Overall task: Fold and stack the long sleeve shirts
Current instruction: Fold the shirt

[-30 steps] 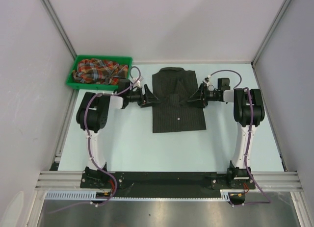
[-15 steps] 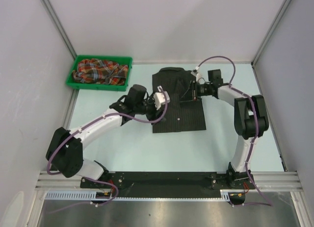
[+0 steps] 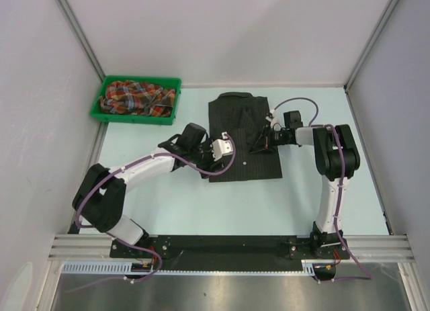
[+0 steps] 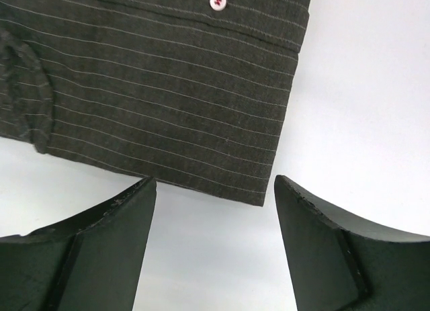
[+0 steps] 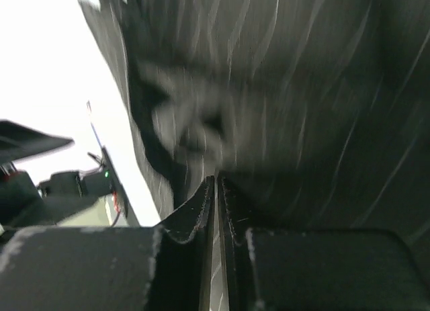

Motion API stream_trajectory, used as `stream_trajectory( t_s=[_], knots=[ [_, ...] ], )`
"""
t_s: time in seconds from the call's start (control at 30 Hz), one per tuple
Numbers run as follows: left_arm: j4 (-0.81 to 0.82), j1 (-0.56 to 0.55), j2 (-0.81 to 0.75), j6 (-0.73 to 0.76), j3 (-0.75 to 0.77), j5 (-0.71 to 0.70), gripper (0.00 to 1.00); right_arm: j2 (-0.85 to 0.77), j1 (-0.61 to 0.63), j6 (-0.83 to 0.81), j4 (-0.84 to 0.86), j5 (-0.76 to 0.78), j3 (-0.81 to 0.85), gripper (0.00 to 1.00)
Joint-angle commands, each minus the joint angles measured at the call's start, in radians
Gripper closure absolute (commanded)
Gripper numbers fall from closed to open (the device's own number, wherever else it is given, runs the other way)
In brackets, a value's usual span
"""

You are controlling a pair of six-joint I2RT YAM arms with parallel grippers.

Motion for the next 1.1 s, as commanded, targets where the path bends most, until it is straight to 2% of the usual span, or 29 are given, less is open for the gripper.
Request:
stream_trajectory(
  t_s=[0.0, 0.3, 0.53, 0.63, 0.83, 1.07],
  knots=[
    [0.016, -0.008, 0.023, 0.032, 0.020, 0.003, 0.23, 0.071, -0.002, 0.075, 0.146, 0.017, 0.109, 0.90],
    [0.018, -0.008, 0.057, 0.043, 0.017, 0.004, 0.23, 0.151, 0.018, 0.262, 0.334, -0.002, 0.172, 0.86],
    [0.027, -0.011, 0.106, 0.032, 0.044, -0.022, 0.23, 0.237, 0.039, 0.319, 0.353, 0.023, 0.234, 0.85],
    [0.061, -0.049, 0.110, 0.064, 0.035, -0.091, 0.23, 0.263, 0.039, 0.313, 0.332, 0.041, 0.229, 0.84],
    [0.217, -0.244, 0.103, 0.142, -0.051, -0.316, 0.27, 0.255, 0.021, 0.313, 0.321, 0.044, 0.191, 0.84],
    [0.394, -0.368, 0.161, 0.245, -0.140, -0.482, 0.32, 0.125, 0.012, 0.192, 0.201, -0.011, 0.199, 0.82]
  ],
)
